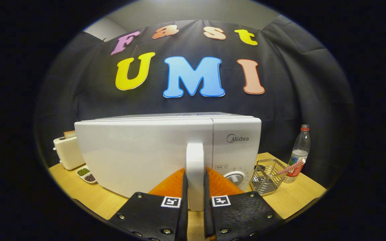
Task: Open the microwave, put the food inside, and close the microwave door.
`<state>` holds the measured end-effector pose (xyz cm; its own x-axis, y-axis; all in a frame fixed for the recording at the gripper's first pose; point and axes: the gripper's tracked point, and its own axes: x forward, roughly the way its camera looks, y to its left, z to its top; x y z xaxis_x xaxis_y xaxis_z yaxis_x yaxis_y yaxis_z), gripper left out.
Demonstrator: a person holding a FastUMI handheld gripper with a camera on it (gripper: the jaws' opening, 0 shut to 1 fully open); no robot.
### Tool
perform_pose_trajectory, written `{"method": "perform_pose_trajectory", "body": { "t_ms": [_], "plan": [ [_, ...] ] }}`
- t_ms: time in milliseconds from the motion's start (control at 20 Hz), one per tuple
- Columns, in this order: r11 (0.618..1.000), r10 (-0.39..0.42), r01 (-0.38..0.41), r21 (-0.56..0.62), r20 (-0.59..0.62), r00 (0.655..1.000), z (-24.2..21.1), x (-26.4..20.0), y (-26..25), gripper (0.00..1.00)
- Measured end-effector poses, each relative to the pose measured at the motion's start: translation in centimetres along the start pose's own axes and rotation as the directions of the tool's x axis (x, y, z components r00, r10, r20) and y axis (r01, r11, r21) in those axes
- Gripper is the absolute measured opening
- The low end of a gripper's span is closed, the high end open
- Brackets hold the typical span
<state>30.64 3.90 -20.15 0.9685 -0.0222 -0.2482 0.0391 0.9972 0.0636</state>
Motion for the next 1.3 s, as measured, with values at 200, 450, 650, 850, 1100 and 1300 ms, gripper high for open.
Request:
{"method": "perform_pose_trajectory", "body": {
  "t_ms": [200, 450, 650, 850, 1100, 1300],
  "plan": [
    [0.999, 0.026, -0.026, 0.030, -0.016, 1.000, 0.1, -0.2, 0.0, 0.19],
    [0.999, 0.019, -0.018, 0.031, -0.026, 0.999, -0.2, -0.5, 0.2, 0.09],
    [1.000, 0.023, -0.023, 0.001, -0.012, 1.000, -0.6, -3.0, 0.5, 0.09],
    [0.998, 0.066, -0.066, 0.018, -0.007, 0.998, -1.1, -7.2, 2.1, 0.09],
    [0.982, 0.188, -0.188, -0.030, -0.007, 0.982, -1.9, -13.3, 6.1, 0.09],
    [0.971, 0.230, -0.229, -0.061, 0.004, 0.973, -2.3, -15.8, 7.8, 0.09]
  ]
}}
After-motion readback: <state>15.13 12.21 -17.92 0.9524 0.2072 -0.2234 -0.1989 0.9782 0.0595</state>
